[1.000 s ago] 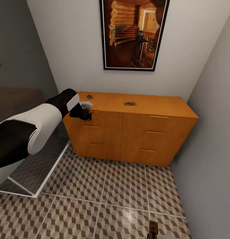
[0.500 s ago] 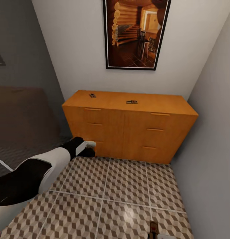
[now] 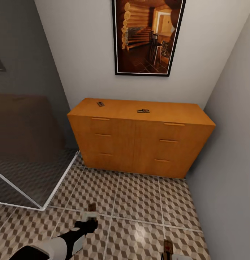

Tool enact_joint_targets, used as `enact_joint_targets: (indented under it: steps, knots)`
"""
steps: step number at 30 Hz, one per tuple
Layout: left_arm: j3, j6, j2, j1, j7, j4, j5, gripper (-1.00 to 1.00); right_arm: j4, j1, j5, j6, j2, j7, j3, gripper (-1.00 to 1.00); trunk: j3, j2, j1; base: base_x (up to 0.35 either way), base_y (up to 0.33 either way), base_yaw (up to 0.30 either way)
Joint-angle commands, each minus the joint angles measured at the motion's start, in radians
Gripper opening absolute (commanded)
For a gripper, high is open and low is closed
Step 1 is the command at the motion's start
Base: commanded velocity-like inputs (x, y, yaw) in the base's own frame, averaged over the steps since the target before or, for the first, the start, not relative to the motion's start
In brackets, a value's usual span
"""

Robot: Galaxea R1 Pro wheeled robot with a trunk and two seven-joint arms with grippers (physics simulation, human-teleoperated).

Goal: Take the four mousetraps from the cabinet in the bathroom and place them on the bathroom floor. Make sure all four end up on the same floor surface, and ensure that at least two of them are either under or directly next to the same bathroom sink.

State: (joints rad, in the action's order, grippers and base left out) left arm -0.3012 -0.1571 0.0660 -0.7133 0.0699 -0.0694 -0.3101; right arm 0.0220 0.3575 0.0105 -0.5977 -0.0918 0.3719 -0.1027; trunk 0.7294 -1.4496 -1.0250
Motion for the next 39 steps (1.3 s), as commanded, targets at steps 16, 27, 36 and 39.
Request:
enact_joint_targets:
  steps: [16,27,36,39]
  knots:
    - [-0.009,-0.464,-0.115,0.302,0.007,-0.009,-0.007,-1.0,0.141,0.0,0.095,-0.004,0.014,0.004,-0.012,-1.0,0.001,0.0,0.0,0.0,0.0,0.0]
    - [-0.009,-0.466,-0.085,0.329,0.012,-0.007,-0.007,-1.0,0.136,0.0,0.108,-0.005,0.013,0.005,-0.012,-1.0,0.001,0.0,0.0,0.0,0.0,0.0]
    - [-0.005,-0.462,-0.091,0.331,0.062,-0.004,-0.01,-1.0,0.136,0.0,0.108,-0.005,0.013,0.005,-0.012,-1.0,0.001,0.0,0.0,0.0,0.0,0.0]
    - [-0.004,-0.462,-0.089,0.331,0.136,-0.003,-0.01,-1.0,0.135,0.0,0.107,-0.005,0.013,0.005,-0.012,-1.0,0.001,0.0,0.0,0.0,0.0,0.0]
